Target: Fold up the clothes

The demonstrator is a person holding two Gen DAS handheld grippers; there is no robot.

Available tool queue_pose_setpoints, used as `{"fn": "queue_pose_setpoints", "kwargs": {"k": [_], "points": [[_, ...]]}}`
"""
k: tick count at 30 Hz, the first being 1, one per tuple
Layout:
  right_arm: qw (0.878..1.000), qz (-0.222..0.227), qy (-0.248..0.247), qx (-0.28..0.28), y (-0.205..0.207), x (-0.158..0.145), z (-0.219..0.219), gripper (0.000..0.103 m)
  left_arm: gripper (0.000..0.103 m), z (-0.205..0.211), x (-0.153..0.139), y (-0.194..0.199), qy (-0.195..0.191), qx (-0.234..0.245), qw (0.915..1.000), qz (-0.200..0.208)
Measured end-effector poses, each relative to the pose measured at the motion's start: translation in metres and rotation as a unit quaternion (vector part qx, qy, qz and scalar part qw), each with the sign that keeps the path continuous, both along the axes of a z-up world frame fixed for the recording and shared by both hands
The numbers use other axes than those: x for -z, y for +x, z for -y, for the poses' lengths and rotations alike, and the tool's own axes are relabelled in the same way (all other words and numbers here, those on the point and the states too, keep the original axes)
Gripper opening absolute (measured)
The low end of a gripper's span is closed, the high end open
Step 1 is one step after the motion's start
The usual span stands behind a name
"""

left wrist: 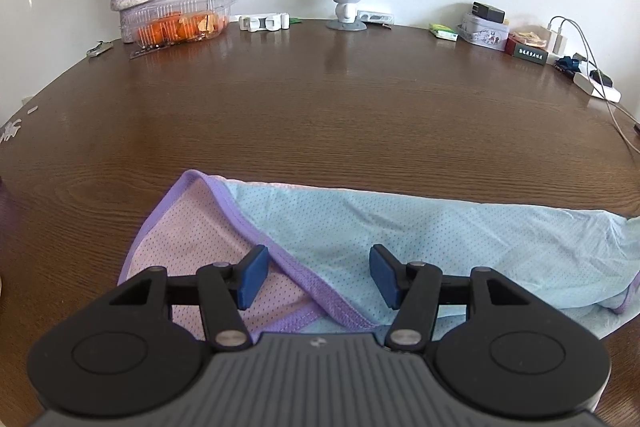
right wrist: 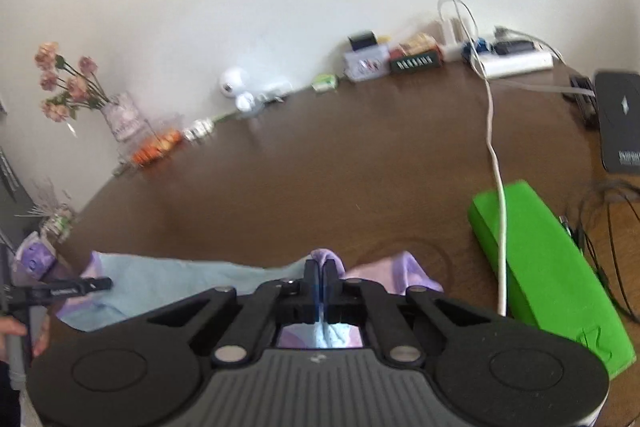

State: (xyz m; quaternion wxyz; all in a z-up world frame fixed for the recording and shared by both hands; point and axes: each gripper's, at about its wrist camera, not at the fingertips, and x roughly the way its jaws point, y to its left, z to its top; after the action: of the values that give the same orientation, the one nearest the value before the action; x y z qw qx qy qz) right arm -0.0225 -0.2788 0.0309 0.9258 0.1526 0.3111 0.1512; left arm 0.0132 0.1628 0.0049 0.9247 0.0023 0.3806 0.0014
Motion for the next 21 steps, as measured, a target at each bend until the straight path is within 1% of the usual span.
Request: {"fn": "queue_pose_setpoints", "kwargs": {"k": [2, 3, 4, 5, 6, 7, 8, 9, 11, 12, 13, 14, 16, 18, 19, 20, 21], "points": [[0.999, 0.033, 0.014, -0.016, 0.001, -0.013, 0.002, 0.001, 0.058, 0.000, 0.002, 0.000, -0.002, 0.003, 1.0000, -0.001], [0.999, 0.042, 0.015, -0.016, 0.002, -0.014, 0.003, 0.001, 0.058, 0.000, 0.003, 0.000, -0.004, 0.003, 1.0000, 0.000], [0.999, 0.038, 0.005, -0.005, 0.005, -0.011, 0.004, 0.002, 0.059, 0.000, 0.003, -0.001, -0.005, 0.003, 1.0000, 0.001], [0.999, 0.032, -0.002, 0.000, 0.005, -0.007, 0.005, 0.008, 0.059, 0.000, 0.003, -0.001, -0.005, 0.004, 1.0000, 0.001], [1.000, 0.025, -0.009, 0.004, 0.005, -0.003, 0.006, 0.012, 0.059, -0.001, 0.003, -0.001, -0.005, 0.005, 1.0000, 0.003], [1.000, 0.018, -0.006, 0.007, 0.002, 0.001, 0.008, 0.023, 0.059, -0.001, 0.003, -0.002, -0.006, 0.006, 1.0000, 0.005], [1.000, 0.009, -0.003, 0.010, -0.003, 0.003, 0.010, 0.036, 0.059, -0.001, 0.003, -0.003, -0.006, 0.007, 0.9999, 0.005], [1.000, 0.004, -0.003, 0.016, -0.009, 0.002, 0.012, 0.038, 0.059, -0.001, 0.001, -0.005, -0.006, 0.007, 0.9999, 0.006], [0.999, -0.010, -0.006, 0.033, -0.024, -0.003, 0.017, 0.039, 0.059, -0.002, -0.003, -0.009, -0.006, 0.008, 0.9999, 0.010], [0.999, -0.022, 0.002, 0.040, -0.030, -0.005, 0.021, 0.039, 0.059, -0.002, -0.005, -0.012, -0.005, 0.009, 0.9998, 0.014], [0.998, -0.040, 0.018, 0.045, -0.035, -0.004, 0.024, 0.043, 0.060, -0.002, -0.007, -0.015, -0.005, 0.011, 0.9998, 0.018], [0.996, -0.058, 0.035, 0.049, -0.039, -0.002, 0.027, 0.049, 0.061, -0.002, -0.009, -0.017, -0.005, 0.011, 0.9997, 0.021], [0.994, -0.076, 0.062, 0.048, -0.036, 0.006, 0.027, 0.056, 0.063, -0.001, -0.011, -0.019, -0.007, 0.014, 0.9996, 0.024], [0.990, -0.097, 0.085, 0.052, -0.026, 0.018, 0.025, 0.059, 0.063, 0.000, -0.010, -0.019, -0.008, 0.017, 0.9996, 0.022], [0.988, -0.111, 0.087, 0.063, -0.018, 0.024, 0.021, 0.059, 0.063, 0.001, -0.009, -0.019, -0.006, 0.018, 0.9996, 0.020], [0.987, -0.121, 0.084, 0.068, -0.010, 0.031, 0.017, 0.057, 0.063, 0.002, -0.008, -0.020, -0.005, 0.018, 0.9996, 0.020], [0.986, -0.127, 0.082, 0.070, -0.006, 0.035, 0.015, 0.052, 0.063, 0.002, -0.008, -0.022, -0.004, 0.019, 0.9996, 0.020]]}}
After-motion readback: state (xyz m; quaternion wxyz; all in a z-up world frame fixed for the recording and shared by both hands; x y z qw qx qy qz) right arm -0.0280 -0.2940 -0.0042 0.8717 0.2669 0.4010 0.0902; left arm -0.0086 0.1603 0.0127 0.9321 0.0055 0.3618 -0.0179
